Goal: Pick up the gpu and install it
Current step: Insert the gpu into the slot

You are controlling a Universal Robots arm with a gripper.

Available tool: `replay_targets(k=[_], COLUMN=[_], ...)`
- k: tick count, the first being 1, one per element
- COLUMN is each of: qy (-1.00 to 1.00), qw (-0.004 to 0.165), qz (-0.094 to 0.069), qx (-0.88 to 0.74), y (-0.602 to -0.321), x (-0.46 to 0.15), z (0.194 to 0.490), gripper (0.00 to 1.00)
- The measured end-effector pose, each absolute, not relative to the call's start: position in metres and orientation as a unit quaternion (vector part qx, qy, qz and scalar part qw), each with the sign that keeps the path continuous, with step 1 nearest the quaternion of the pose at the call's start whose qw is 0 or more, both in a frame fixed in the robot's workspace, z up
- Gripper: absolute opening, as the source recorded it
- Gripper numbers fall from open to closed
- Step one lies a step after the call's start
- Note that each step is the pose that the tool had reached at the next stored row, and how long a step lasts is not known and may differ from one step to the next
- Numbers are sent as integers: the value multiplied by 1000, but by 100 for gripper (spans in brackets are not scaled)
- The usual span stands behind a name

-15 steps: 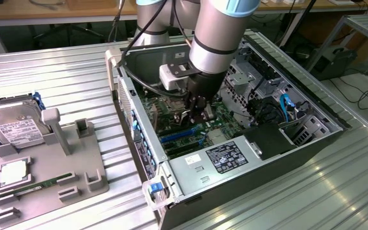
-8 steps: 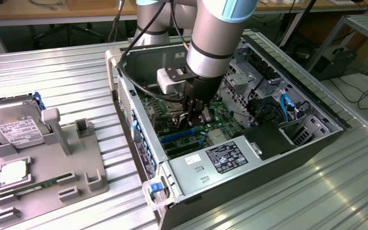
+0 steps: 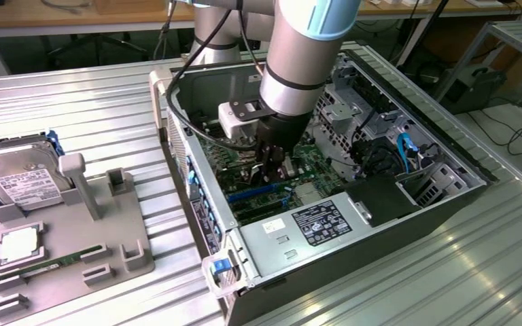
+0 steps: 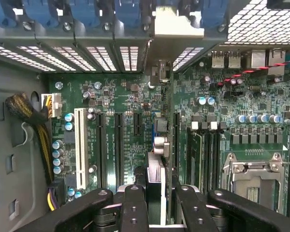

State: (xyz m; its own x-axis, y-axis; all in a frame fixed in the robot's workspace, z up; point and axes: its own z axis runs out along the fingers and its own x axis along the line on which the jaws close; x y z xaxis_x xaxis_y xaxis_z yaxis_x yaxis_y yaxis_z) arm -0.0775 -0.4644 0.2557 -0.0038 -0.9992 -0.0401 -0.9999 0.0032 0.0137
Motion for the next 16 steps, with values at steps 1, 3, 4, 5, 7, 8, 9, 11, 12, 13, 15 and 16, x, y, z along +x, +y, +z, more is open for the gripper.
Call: replay_targets(k=[1,3,4,5,7,8,9,11,12,13,15,16], qy=[708,708,708,708,708,708,708,708,708,708,708,708], qw=[9,9,9,9,9,9,9,9,9,9,9,9], qz=[19,19,19,19,19,19,19,19,19,19,19,19], qx=[-706,-706,-706,-706,-706,-706,-706,-706,-706,-706,-706,-706], y=[-464,-464,-464,-464,-464,-464,-464,-464,-464,-464,-464,-464], x=[-78,-79,-79,-79,-80,-80,-80,-80,-80,-80,-80,-80], z=[255,252,251,250,247,246,246,246,246,246,245,245], gripper=[28,28,28,28,28,28,28,28,28,28,28,28])
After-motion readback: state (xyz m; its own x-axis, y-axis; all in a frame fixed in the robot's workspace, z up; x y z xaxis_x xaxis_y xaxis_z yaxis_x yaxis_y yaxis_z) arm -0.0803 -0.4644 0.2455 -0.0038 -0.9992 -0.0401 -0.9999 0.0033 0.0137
